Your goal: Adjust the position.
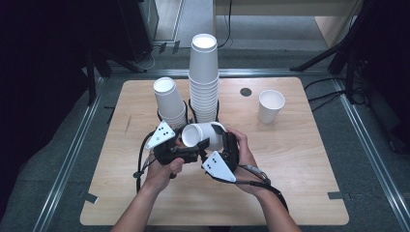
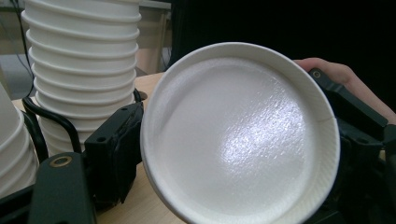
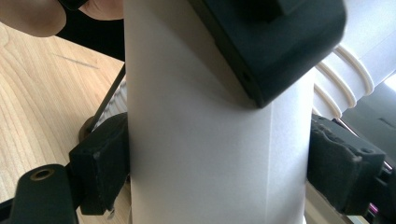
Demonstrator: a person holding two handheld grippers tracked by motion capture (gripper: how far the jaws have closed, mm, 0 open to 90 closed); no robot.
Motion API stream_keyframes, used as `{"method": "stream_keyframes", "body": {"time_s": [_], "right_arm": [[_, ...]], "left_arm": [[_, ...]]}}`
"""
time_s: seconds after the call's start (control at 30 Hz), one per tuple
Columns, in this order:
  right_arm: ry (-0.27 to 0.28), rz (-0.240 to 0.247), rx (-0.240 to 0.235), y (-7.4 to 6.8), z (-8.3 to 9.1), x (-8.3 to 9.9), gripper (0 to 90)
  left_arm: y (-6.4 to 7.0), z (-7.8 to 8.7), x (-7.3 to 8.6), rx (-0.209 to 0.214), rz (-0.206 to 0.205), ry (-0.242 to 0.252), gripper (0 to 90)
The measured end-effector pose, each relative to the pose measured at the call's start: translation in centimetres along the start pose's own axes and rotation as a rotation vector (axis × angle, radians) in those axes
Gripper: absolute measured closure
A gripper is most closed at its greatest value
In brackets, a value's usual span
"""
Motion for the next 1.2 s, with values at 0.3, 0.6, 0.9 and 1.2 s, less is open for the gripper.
{"method": "stream_keyframes", "body": {"time_s": [0.3, 0.6, 0.9, 1.2], "right_arm": [[-0.01, 0.001, 0.0, 0.1, 0.0, 0.2, 13.9], [-0.024, 0.003, -0.002, 0.2, 0.4, 0.4, 9.3], [-0.042, -0.046, -0.008, 0.8, 2.0, 0.7, 4.2], [-0.054, -0.156, 0.018, 2.2, 4.5, 1.1, 3.7]], "left_arm": [[-0.2, 0.0, 0.0, 0.009, 0.014, 0.008, 21.4], [-0.5, -0.1, 0.0, 0.006, 0.015, 0.017, 22.5], [-1.2, -0.2, 0.1, -0.021, 0.025, 0.045, 22.6], [-1.1, -0.4, 0.3, -0.042, 0.002, 0.048, 22.5]]}}
Point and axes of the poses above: each handheld gripper's, and its own axes: z roughly backward along the jaws, x roughly out of its underside, y roughly to its right, the point moved 10 cm from there along -z, roughly forward along the jaws, and after that the axes turned 6 degrees about -z, right-handed, at the moved point
